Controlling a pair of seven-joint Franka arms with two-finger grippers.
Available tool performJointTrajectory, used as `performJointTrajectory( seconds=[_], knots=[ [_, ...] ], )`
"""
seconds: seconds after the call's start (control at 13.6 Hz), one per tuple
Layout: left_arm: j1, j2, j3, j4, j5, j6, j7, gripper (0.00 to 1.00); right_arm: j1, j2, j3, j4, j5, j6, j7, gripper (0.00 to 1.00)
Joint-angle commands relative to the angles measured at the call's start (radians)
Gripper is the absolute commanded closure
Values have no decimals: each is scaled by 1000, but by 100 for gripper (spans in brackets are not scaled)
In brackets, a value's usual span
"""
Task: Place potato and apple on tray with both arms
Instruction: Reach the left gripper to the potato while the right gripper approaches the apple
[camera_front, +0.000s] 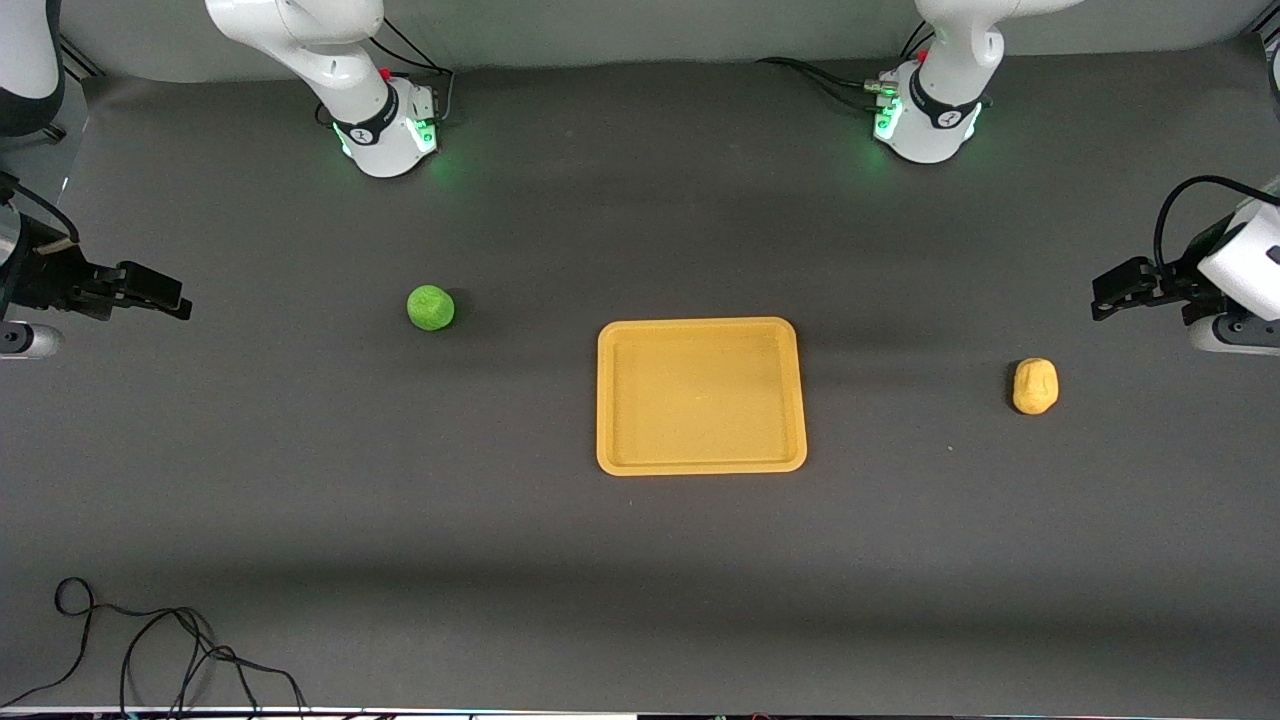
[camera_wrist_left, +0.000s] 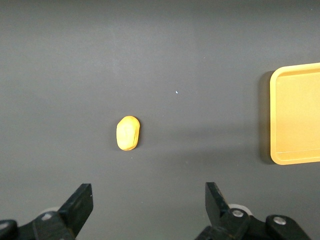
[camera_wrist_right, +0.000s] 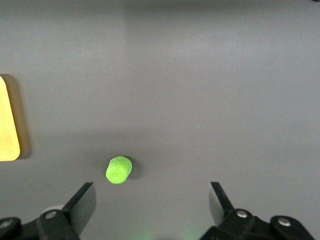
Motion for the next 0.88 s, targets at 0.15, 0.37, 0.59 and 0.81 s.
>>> performJointTrajectory(
  seconds=[0.15,0.37,0.59,0.81],
  knots=[
    [-1,-29,1,-40,-1,27,-17,0,-6,2,3,13,-5,-1,-24,0],
    [-1,-20,3,-84,24,48,-5,0,-7,9,5,19,-5,-3,-24,0],
    [13,-29,3,-310,71,287,8,1,-6,12,6,22,-5,-3,-11,0],
    [53,-19,4,-437,73,320,104,1,-4,20,11,19,-1,19,-11,0]
  ],
)
